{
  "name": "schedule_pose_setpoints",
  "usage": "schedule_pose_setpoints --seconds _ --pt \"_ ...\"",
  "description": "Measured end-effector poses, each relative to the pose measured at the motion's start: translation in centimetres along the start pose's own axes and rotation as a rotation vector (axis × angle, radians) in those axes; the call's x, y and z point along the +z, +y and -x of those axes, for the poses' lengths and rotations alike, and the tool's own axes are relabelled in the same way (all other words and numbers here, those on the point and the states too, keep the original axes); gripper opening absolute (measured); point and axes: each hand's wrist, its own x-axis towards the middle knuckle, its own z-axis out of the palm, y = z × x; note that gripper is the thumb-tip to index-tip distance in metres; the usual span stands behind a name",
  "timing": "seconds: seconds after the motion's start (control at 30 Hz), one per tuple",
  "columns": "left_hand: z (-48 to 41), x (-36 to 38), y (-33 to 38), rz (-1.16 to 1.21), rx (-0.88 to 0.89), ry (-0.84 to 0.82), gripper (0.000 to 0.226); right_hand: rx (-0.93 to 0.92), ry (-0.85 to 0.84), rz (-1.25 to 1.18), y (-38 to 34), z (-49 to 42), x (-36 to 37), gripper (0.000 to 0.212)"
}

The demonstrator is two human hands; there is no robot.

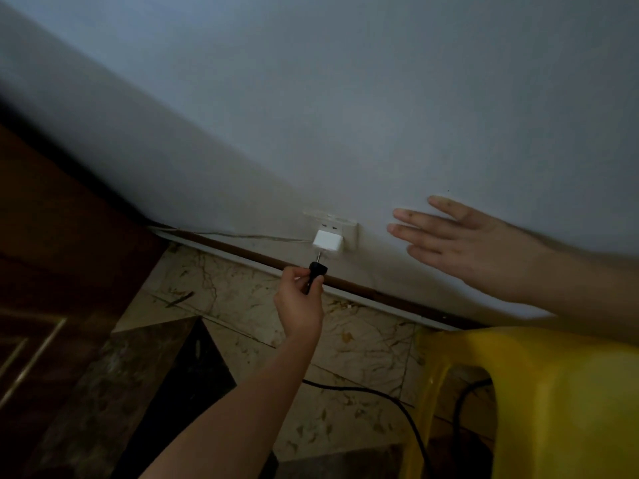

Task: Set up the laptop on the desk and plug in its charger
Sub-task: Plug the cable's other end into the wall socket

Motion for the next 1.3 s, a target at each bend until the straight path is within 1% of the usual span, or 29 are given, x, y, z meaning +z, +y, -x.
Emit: schedule_pose_setpoints --seconds 0.07,0.2,0.4,0.57,0.8,1.03,1.17,1.3 --pt "-0.3 -0.3 -0.2 -0.018 0.033 -0.009 0.013 0.012 0.055 -0.036 0.0 0.0 -0.3 0.066" --pt "-0.8 -0.6 -0.6 -0.053 0.073 -0.036 0.012 0.024 0.103 -0.075 -0.1 0.0 -0.7 0.068" --pt "-1.2 -0.7 -0.7 -0.113 0.098 -0.047 0.013 0.031 0.216 -0.111 -0.1 -0.3 0.3 0.070" --pt "-1.6 -0.5 -1.0 -0.102 0.089 -0.044 0.014 0.024 0.240 -0.109 -0.2 -0.4 0.8 0.070" --pt "-1.5 -0.4 -1.2 -0.065 0.055 -0.047 0.019 0.019 0.213 -0.143 -0.4 -0.1 0.6 0.078" --pt "-1.4 -0.1 -2.1 -0.011 0.100 -0.025 0.014 0.016 0.179 -0.121 -0.3 -0.4 0.9 0.085" --pt "-1.6 -0.1 -2.3 -0.007 0.100 -0.039 0.016 0.001 0.183 -0.114 -0.2 -0.5 1.2 0.079" --pt "-1.6 0.0 -2.5 -0.018 0.147 -0.074 0.018 0.005 0.207 -0.103 -0.1 -0.7 1.7 0.080"
